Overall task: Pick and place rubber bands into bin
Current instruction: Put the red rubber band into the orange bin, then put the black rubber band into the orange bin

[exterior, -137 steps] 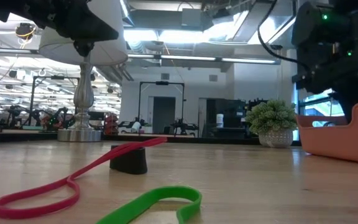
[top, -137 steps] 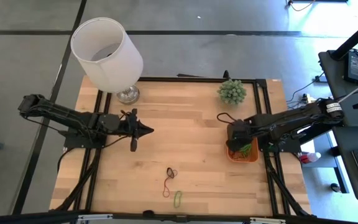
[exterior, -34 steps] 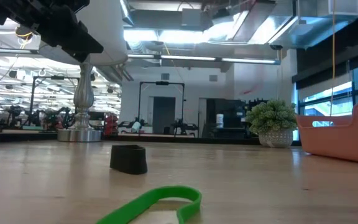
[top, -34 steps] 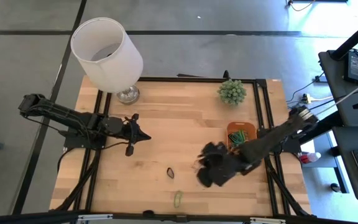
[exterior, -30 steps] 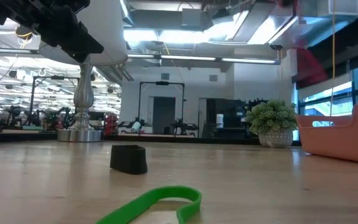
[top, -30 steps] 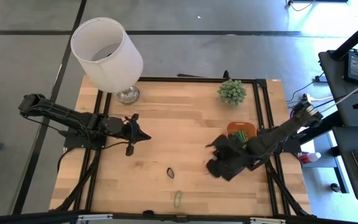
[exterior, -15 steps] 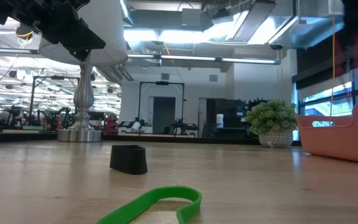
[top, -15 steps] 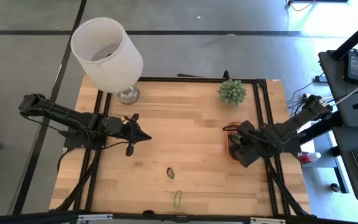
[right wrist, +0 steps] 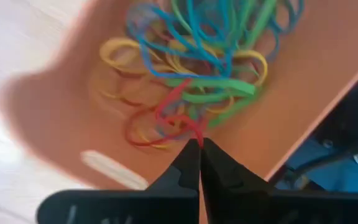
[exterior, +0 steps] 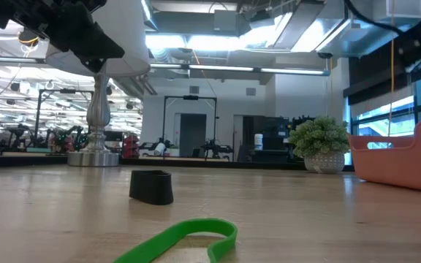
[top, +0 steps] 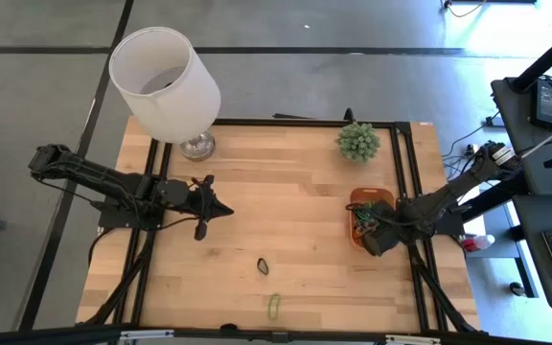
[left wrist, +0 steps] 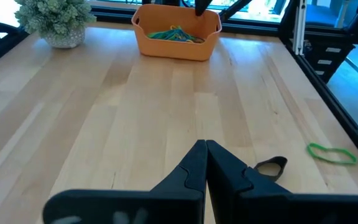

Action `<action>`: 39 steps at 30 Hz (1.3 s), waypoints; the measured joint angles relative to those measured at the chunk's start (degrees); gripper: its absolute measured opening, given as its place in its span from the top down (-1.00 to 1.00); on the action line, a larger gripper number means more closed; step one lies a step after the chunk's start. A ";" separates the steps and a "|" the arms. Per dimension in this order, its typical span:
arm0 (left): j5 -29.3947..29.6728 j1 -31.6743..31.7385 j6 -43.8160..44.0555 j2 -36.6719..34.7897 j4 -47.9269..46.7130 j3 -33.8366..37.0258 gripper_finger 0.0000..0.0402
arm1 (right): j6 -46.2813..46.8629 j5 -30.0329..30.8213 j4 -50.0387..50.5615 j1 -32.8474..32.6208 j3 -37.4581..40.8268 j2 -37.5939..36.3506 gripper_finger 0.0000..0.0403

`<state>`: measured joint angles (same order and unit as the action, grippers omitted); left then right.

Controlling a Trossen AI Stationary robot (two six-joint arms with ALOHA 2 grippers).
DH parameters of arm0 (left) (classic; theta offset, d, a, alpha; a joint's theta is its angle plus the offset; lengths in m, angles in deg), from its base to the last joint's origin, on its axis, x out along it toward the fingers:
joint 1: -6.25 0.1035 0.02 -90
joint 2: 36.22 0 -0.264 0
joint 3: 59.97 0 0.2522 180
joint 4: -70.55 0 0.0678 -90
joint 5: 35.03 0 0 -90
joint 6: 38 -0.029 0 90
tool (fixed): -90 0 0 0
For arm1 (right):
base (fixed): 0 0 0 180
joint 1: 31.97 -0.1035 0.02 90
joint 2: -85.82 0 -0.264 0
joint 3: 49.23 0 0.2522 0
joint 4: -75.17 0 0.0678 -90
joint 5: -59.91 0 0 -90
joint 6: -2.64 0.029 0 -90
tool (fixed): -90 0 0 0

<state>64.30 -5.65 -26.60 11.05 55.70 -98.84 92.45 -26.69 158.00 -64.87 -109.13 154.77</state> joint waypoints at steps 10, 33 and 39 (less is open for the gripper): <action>1.46 0.00 -0.02 0.00 0.00 0.00 0.98 | 0.59 2.38 -2.68 0.00 3.82 -0.04 0.74; 1.50 0.00 -0.13 0.00 0.00 0.00 0.98 | -3.38 1.66 -10.11 -0.02 3.71 -1.86 -0.01; 1.50 0.00 -0.13 0.00 0.02 0.00 0.98 | 2.90 2.53 -2.61 0.46 3.94 -2.85 -0.01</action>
<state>65.80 -5.65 -26.73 11.05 55.72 -98.84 95.34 -24.16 155.39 -64.41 -105.19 151.92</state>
